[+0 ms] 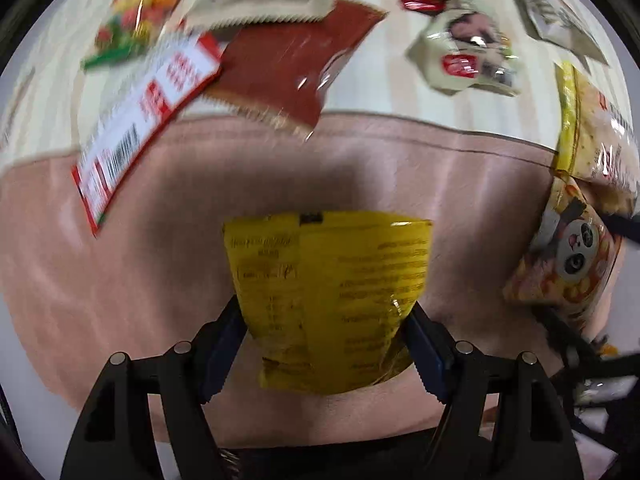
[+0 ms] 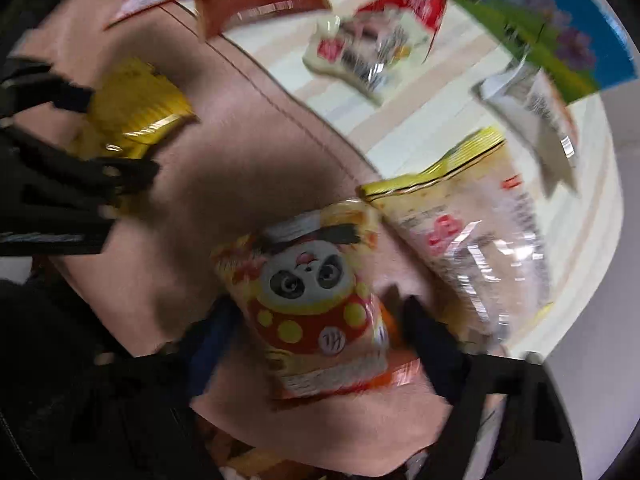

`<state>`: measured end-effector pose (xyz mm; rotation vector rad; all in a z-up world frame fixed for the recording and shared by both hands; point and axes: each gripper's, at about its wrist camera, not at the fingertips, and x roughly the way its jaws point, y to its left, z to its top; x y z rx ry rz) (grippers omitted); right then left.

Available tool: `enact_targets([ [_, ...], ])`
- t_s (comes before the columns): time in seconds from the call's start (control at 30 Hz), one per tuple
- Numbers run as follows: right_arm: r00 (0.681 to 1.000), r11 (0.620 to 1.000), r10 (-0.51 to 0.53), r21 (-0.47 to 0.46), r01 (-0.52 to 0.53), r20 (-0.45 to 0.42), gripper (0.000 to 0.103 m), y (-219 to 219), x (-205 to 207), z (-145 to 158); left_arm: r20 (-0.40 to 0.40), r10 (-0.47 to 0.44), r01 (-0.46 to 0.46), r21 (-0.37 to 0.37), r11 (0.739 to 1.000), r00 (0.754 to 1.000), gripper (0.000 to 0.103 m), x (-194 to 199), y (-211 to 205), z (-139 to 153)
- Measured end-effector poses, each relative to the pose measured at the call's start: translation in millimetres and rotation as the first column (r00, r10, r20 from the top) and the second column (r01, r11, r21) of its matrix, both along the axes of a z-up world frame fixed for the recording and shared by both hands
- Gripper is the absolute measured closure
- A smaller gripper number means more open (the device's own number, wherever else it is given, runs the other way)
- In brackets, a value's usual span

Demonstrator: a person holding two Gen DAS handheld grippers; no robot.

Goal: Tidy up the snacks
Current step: 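Grasp the yellow chip bag with the left tool while the right tool grasps the panda snack bag, then lower both bags into the box and open both tools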

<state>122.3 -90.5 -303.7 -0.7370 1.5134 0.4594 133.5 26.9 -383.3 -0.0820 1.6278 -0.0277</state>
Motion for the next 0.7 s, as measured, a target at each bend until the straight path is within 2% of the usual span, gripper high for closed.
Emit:
enact_targets([
  [0.07, 0.985, 0.984, -0.167, 0.054, 0.170, -0.043, 0.037, -11.9, 11.3, -2.5, 0.007, 0.027, -0.027, -0.037, 0.999, 1.000, 0.029, -4.9, 9.7, -1.1],
  [0.13, 0.925, 0.917, -0.367, 0.128, 0.378, -0.101, 0.042, -30.1, 22.8, 0.3, 0.010, 0.047, -0.046, -0.065, 0.997, 0.999, 0.029, -9.2, 17.2, -3.2],
  [0.17, 0.880, 0.867, -0.454, 0.161, 0.472, -0.140, 0.042, -39.9, 26.5, 1.5, 0.011, 0.055, -0.054, -0.080, 0.995, 0.998, 0.029, -10.3, 19.5, -4.5],
  [0.2, 0.814, 0.789, -0.545, 0.205, 0.579, -0.201, 0.042, -51.2, 29.4, 2.2, 0.008, 0.064, -0.063, -0.094, 0.994, 0.998, 0.029, -11.2, 21.6, -6.4],
  [0.23, 0.730, 0.688, -0.623, 0.246, 0.682, -0.281, 0.042, -63.2, 31.0, 1.5, 0.005, 0.069, -0.068, -0.102, 0.992, 0.998, 0.029, -11.2, 23.3, -8.1],
  [0.3, 0.603, 0.534, -0.686, 0.280, 0.798, -0.408, 0.037, -76.3, 30.5, -3.2, 0.003, 0.066, -0.065, -0.111, 0.992, 0.998, 0.029, -10.5, 26.0, -11.3],
  [0.33, 0.582, 0.506, -0.696, 0.287, 0.813, -0.421, 0.030, -78.6, 30.5, -2.4, 0.003, 0.054, -0.054, -0.107, 0.993, 0.999, 0.029, -9.6, 25.1, -12.8],
  [0.37, 0.582, 0.502, -0.709, 0.295, 0.813, -0.398, 0.027, -79.5, 30.8, 2.0, 0.005, 0.044, -0.043, -0.104, 0.994, 0.999, 0.029, -5.2, 24.1, -14.2],
  [0.47, 0.618, 0.542, -0.721, 0.299, 0.785, -0.313, 0.026, -77.4, 27.0, 12.7, 0.021, 0.005, -0.003, -0.092, 0.996, 1.000, 0.028, 2.1, 24.1, -15.0],
  [0.53, 0.621, 0.553, -0.726, 0.286, 0.783, -0.296, 0.026, -65.9, 31.3, 17.2, 0.029, -0.013, 0.016, -0.083, 0.996, 0.999, 0.028, 8.6, 21.7, -15.5],
  [0.6, 0.623, 0.565, -0.731, 0.264, 0.781, -0.278, 0.026, -50.5, 21.2, 9.7, 0.051, -0.025, 0.028, -0.076, 0.997, 0.998, 0.029, 15.8, 15.2, -16.1],
  [0.67, 0.630, 0.588, -0.736, 0.228, 0.776, -0.248, 0.027, -40.6, 9.8, -1.0, 0.075, -0.022, 0.028, -0.072, 0.997, 0.997, 0.033, 39.6, 8.0, -15.2],
  [0.7, 0.620, 0.587, -0.752, 0.203, 0.784, -0.223, 0.031, -40.0, 4.9, -5.2, 0.085, -0.024, 0.030, -0.071, 0.997, 0.996, 0.037, 38.9, 8.0, -13.6],
])
